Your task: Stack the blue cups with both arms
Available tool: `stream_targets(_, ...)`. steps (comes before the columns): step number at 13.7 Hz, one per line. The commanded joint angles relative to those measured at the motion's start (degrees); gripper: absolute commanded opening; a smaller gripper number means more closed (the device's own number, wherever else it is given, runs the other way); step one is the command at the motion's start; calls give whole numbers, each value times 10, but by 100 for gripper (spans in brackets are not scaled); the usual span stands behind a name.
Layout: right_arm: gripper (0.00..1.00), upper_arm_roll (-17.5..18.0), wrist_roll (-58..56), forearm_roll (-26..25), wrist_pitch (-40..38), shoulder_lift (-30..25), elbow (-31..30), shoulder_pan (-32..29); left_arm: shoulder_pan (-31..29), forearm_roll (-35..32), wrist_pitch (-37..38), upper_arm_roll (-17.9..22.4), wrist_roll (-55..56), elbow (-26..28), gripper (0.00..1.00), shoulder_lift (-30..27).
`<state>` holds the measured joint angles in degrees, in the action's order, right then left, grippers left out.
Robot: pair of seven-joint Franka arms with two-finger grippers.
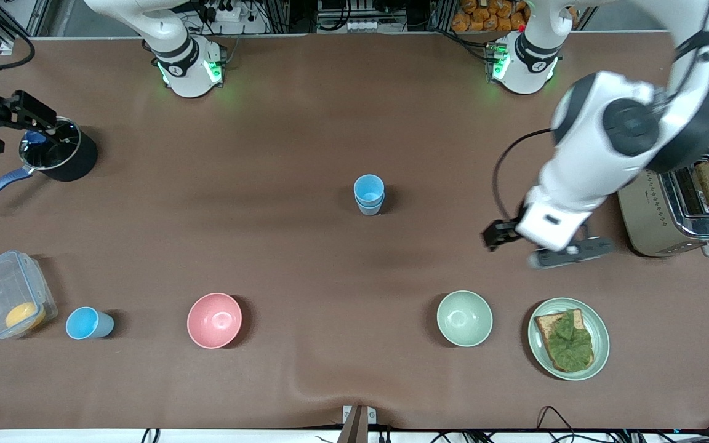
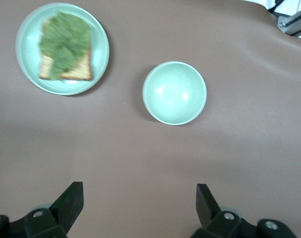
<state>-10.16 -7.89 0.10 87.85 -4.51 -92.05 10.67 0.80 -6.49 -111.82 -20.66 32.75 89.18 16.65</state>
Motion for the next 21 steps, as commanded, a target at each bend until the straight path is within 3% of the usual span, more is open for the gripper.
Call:
stream_targets(1,100,13,-5,1,22,-34,-51,-15,-14,-9,46,-7,-34,-4,100,-41)
stream_targets(5,100,11,-5,1,20,-33,-50,-24,-14,0,178,0,-91,-14,100,-107)
stream_targets(7,100,11,-6,1,19,-33,-50,-24,-7,8,228,58,-185,-15,100,-134)
stream_targets(9,100,11,-2,1,15,-33,-49,-24,-25,38,232,90,-241,-21,100,-137)
stream_targets(14,100,14,-3,1,19,-34,-50,-27,-59,36,281,95,-271,-19,100,-149)
stream_targets(17,100,16,-3,1,19,-33,-51,-32,-112,46,335,93,-272,-11,100,-213)
stream_targets(19,100,20,-5,0,15,-35,-51,-32,-134,65,333,94,-272,-5,100,-244)
stream_targets(21,100,30,-5,-1,8,-36,-51,-42,-132,85,293,93,-270,-9,100,-209)
